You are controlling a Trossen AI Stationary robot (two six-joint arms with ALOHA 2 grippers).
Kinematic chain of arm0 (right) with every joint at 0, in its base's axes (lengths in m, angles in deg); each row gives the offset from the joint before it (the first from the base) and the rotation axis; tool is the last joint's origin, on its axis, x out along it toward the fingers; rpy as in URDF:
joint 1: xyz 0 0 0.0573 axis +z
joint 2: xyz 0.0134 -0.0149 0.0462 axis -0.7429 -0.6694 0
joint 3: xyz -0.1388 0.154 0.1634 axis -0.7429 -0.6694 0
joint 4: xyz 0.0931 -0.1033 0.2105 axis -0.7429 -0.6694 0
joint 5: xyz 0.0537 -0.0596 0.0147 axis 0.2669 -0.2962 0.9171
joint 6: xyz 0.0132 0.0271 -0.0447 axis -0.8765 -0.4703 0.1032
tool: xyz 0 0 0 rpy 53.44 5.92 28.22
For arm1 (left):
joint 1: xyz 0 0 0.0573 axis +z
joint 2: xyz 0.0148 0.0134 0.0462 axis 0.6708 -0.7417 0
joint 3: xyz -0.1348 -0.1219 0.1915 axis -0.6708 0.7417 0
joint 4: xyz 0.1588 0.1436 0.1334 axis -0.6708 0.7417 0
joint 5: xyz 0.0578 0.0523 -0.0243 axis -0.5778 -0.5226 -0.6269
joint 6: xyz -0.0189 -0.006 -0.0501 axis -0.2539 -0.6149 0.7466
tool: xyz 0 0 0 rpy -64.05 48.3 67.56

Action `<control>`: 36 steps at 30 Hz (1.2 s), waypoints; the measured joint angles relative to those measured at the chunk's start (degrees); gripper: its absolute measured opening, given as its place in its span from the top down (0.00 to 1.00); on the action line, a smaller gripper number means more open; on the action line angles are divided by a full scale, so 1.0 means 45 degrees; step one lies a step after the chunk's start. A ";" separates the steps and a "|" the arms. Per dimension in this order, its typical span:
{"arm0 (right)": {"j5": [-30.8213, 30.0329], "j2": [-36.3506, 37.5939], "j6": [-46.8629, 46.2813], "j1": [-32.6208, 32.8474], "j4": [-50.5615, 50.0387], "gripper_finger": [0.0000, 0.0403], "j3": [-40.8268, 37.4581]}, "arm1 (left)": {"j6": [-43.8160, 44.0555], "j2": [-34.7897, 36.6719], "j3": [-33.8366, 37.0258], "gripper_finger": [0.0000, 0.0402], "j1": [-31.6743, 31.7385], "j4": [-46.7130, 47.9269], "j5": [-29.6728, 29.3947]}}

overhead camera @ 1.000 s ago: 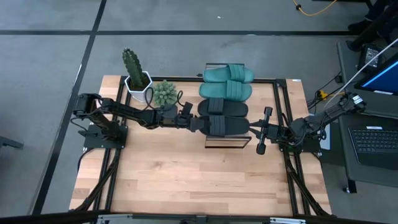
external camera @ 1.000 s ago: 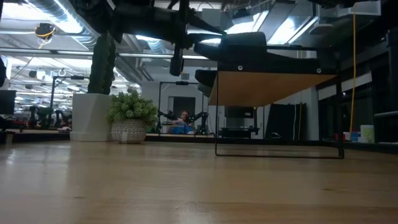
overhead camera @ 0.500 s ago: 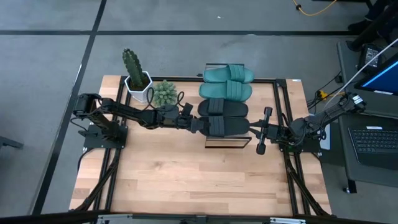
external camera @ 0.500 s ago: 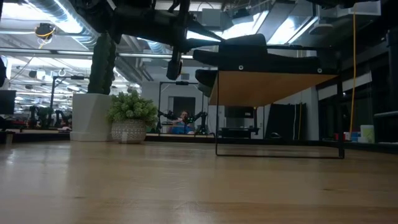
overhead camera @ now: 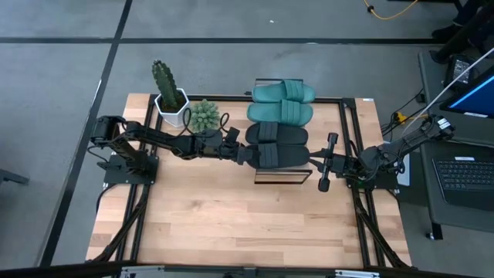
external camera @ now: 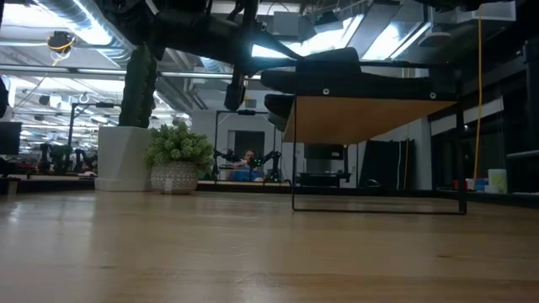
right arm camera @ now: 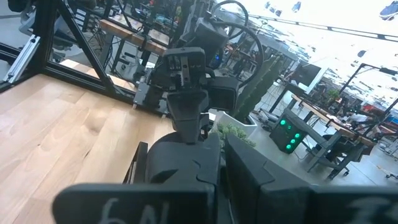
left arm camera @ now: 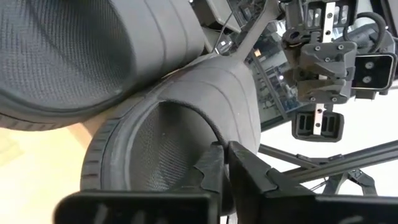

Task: Pick and place slides into the shelf
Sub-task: Put the black slide on the shelf

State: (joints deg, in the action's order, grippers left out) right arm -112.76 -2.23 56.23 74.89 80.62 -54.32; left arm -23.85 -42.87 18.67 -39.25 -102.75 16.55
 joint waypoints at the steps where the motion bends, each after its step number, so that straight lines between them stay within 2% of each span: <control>1: -0.0002 0.0000 0.0000 0.0000 0.0000 0.93 0.0000 | 0.0002 0.0002 0.0000 0.95 0.0033 0.0024 0.0008; 9: -0.0003 0.0000 0.0000 0.0000 -0.0008 0.93 0.0000 | -0.0008 -0.0001 0.0000 0.76 0.0054 0.0127 0.0029; 15: -0.0003 0.0000 0.0000 0.0000 -0.0015 0.93 0.0000 | -0.0002 -0.0001 0.0000 0.67 0.0054 -0.0248 0.0292; 21: 0.0002 0.0000 -0.0005 0.0000 -0.0015 0.93 0.0000 | 0.0005 -0.0010 0.0000 0.65 0.0061 -0.1128 0.0600; 27: 0.0002 0.0000 -0.0005 0.0000 -0.0015 0.93 0.0000 | -0.0203 -0.0010 0.0000 0.65 0.0267 -0.1116 0.1260; 36: 0.0006 -0.0002 -0.0311 0.0000 -0.0015 0.93 0.0000 | -0.0442 -0.0010 0.0000 0.65 0.0447 -0.1121 0.1320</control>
State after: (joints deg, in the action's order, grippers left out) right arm -112.74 -2.24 54.83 74.89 80.55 -54.32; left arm -25.84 -42.92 18.67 -37.24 -107.79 22.49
